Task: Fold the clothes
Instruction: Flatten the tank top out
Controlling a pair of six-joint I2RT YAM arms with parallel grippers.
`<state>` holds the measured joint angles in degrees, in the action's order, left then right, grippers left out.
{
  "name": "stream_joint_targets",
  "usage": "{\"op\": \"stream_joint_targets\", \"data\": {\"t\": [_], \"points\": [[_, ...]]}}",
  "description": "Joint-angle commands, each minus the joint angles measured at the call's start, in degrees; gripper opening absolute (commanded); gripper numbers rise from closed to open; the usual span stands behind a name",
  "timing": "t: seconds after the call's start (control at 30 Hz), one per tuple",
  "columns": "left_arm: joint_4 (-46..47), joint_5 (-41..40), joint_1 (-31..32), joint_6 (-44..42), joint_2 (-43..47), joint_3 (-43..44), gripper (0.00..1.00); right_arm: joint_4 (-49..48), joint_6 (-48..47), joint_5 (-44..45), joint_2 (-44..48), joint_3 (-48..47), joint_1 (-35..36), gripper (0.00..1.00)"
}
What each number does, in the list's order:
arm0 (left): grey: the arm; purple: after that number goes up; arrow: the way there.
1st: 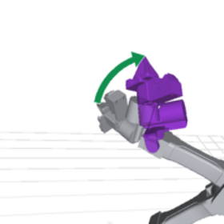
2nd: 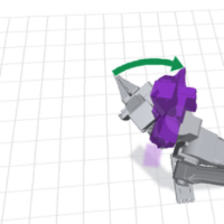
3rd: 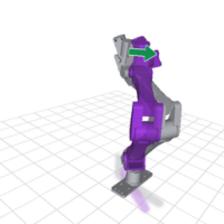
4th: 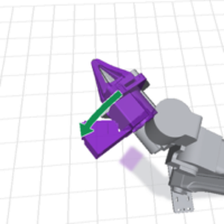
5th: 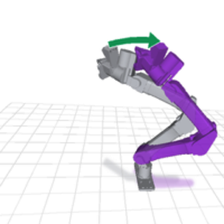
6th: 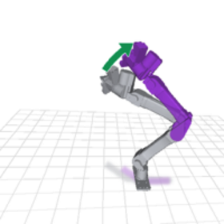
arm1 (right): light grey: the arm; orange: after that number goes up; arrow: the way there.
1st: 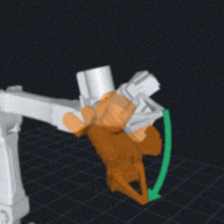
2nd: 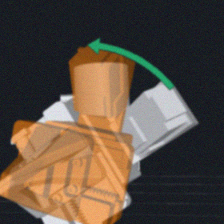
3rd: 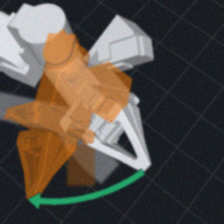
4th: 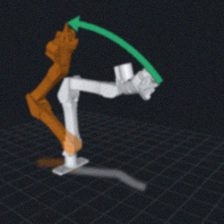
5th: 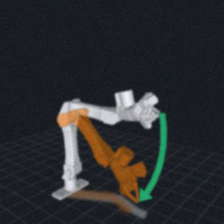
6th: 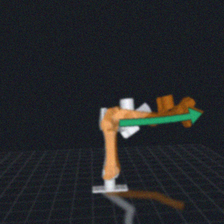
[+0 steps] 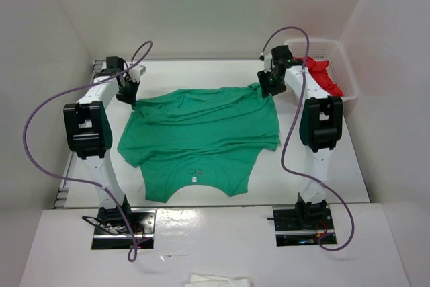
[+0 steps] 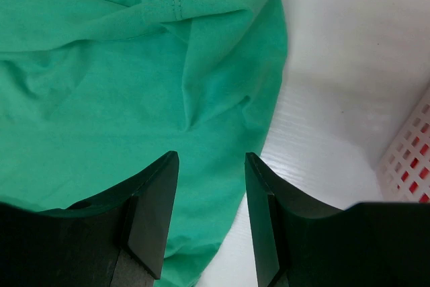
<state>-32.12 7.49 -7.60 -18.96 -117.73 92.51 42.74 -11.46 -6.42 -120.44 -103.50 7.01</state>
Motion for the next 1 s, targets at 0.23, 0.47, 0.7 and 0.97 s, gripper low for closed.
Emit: {"op": "stream_joint_targets", "data": {"t": [0.23,0.47,0.7,0.97], "points": [[1.1,-2.6,-0.7,9.8,8.0,1.6,0.16,-4.9,-0.1,8.9,-1.9,-6.4,7.9,0.52],[1.7,-3.3,-1.7,11.8,10.7,1.1,0.16,-6.1,-0.1,13.4,-3.0,-7.4,9.8,0.52],[1.2,-1.6,-2.2,12.4,11.2,0.6,0.16,-7.3,-0.1,16.7,-5.5,-8.5,9.8,0.42],[1.2,-0.5,-2.2,13.0,11.2,0.0,0.16,-6.7,0.4,16.2,-9.2,-11.5,9.8,0.39]]}}
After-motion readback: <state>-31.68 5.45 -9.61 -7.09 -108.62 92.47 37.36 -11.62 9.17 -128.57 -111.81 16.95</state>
